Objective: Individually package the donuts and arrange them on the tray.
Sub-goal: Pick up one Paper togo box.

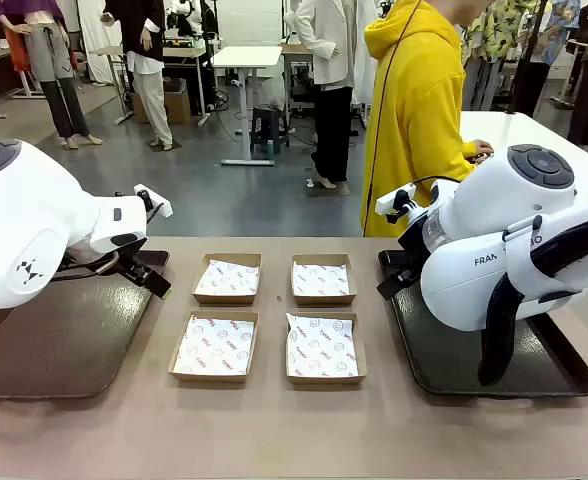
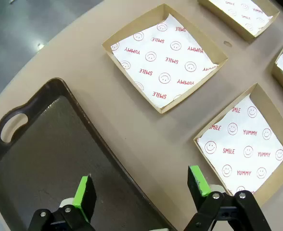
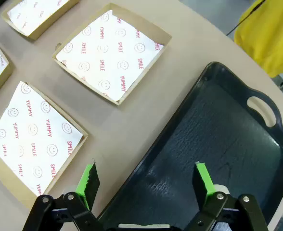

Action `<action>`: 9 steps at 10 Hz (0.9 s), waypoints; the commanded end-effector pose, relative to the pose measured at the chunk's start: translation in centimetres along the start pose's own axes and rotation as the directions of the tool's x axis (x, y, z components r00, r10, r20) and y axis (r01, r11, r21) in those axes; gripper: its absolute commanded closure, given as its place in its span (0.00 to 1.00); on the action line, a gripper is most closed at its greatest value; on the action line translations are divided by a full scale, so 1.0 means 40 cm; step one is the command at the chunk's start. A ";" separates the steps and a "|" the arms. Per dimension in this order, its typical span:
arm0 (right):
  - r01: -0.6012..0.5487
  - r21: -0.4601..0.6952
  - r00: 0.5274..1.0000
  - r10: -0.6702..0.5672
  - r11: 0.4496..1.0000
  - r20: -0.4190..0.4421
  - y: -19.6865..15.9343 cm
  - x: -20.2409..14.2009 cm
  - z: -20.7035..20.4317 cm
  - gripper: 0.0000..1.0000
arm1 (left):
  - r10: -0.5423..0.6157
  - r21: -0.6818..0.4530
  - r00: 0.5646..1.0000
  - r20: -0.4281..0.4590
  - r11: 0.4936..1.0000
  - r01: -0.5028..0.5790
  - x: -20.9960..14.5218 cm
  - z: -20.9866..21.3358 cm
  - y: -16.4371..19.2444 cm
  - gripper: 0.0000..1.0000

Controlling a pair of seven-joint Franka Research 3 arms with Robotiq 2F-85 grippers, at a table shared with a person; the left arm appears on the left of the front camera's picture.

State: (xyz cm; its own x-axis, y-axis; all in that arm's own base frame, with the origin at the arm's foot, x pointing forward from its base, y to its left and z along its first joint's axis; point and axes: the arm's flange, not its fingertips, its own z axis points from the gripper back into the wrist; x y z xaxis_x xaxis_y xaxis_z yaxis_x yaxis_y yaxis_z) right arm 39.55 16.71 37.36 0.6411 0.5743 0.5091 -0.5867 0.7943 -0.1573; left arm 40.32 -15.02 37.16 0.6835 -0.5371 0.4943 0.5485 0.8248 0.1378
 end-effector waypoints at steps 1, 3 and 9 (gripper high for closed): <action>0.000 0.000 1.000 0.000 1.000 0.000 0.000 0.000 0.000 0.00 | 0.000 0.000 1.000 0.000 1.000 0.000 0.000 0.000 0.000 0.00; 0.000 0.000 1.000 0.000 1.000 0.000 0.000 0.000 0.000 0.00 | 0.000 0.000 1.000 0.000 1.000 0.000 0.000 0.000 0.000 0.00; 0.000 0.000 1.000 0.000 1.000 0.000 0.000 0.000 0.000 0.00 | 0.000 0.000 1.000 0.000 1.000 0.000 0.000 0.000 0.000 0.00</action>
State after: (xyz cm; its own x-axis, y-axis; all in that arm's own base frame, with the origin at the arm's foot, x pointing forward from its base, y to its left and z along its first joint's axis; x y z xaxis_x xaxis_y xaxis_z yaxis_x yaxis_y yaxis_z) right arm 39.55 16.70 37.36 0.6410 0.5745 0.5090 -0.5867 0.7943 -0.1576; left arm 40.32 -15.03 37.16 0.6835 -0.5370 0.4943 0.5485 0.8248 0.1377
